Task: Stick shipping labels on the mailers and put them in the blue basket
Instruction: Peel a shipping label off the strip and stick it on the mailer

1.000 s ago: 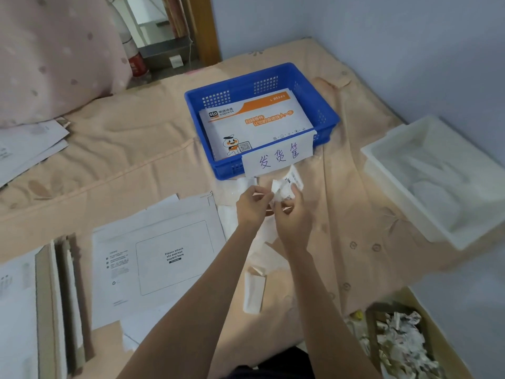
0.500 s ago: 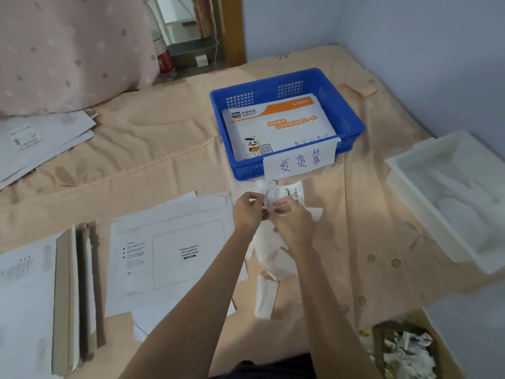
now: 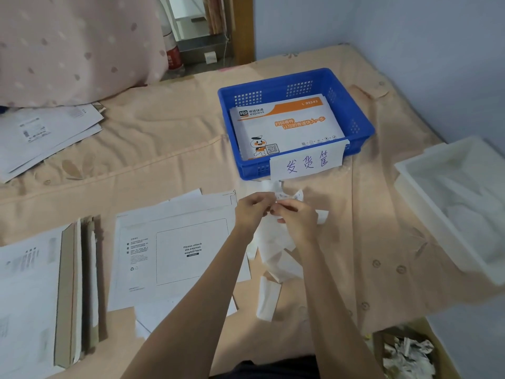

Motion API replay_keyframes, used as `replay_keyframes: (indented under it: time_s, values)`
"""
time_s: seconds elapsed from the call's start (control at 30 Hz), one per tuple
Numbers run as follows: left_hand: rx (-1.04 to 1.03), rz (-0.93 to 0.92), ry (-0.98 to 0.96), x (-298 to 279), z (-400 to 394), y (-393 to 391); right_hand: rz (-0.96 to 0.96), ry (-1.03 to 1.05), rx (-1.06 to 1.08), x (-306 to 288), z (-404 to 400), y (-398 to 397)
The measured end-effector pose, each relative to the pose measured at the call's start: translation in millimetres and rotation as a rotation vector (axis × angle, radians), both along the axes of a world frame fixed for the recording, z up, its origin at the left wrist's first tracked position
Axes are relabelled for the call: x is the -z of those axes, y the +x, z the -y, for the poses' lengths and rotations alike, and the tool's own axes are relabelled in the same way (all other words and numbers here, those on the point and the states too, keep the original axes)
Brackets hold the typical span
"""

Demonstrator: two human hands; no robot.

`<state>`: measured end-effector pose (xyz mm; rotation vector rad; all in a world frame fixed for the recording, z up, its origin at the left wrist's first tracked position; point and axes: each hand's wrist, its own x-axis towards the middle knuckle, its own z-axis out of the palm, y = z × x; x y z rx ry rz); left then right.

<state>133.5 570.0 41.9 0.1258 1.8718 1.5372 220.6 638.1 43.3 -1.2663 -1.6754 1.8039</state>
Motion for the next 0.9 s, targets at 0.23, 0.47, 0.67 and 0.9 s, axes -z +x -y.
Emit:
replay_keyframes:
  time_s: [0.23, 0.47, 0.67, 0.9]
  values:
    - [-0.04, -0.055, -0.028, 1.1, 3.1, -2.1, -0.02, -0.05, -0.035, -2.1, -1.7, -1.2]
    - [-0.028, -0.076, -0.041, -1.1, 2.4, -0.5, 0.022, -0.028, -0.014, -1.9, -0.5, -3.5]
    - [-0.05, -0.055, -0.036, -2.9, 3.1, 0.1, 0.08, 0.081, -0.032, -0.5, 0.9, -4.5]
    - [-0.031, 0.005, -0.011, -4.0, 4.9, 0.5, 0.119, 0.203, -0.03, 3.2, 2.6, -4.2]
